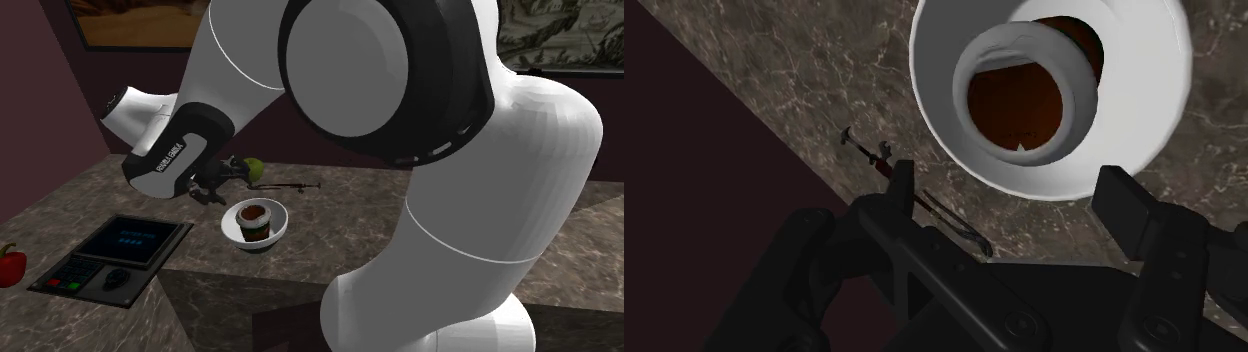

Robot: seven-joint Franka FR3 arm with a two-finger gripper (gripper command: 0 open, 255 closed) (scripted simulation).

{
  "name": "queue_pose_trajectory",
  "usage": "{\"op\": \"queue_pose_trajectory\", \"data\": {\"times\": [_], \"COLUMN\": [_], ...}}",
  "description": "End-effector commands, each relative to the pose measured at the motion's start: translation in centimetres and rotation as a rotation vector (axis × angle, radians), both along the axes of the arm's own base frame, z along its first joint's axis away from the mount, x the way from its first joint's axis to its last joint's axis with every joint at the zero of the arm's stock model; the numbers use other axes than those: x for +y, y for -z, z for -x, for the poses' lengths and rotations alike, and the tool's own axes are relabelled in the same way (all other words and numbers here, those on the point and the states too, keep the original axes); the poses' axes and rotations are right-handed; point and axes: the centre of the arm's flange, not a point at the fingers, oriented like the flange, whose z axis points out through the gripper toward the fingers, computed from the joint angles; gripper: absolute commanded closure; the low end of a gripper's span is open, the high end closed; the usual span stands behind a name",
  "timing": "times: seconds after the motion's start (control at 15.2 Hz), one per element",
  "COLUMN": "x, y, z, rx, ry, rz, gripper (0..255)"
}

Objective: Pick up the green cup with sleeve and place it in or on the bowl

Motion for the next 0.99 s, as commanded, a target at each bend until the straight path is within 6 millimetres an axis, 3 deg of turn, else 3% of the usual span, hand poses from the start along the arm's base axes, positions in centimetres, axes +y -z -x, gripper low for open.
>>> {"op": "queue_pose_trajectory", "data": {"times": [0.0, 0.13, 0.4, 0.92], "x": [0.0, 0.0, 2.3, 2.3], "y": [0.0, 0.0, -4.2, -4.2], "z": [0.0, 0.0, 1.5, 1.5], "rx": [0.0, 0.0, 0.0, 0.0], "ry": [0.0, 0.0, 0.0, 0.0], "rz": [0.0, 0.0, 0.0, 0.0], "gripper": [0, 0, 0, 0]}}
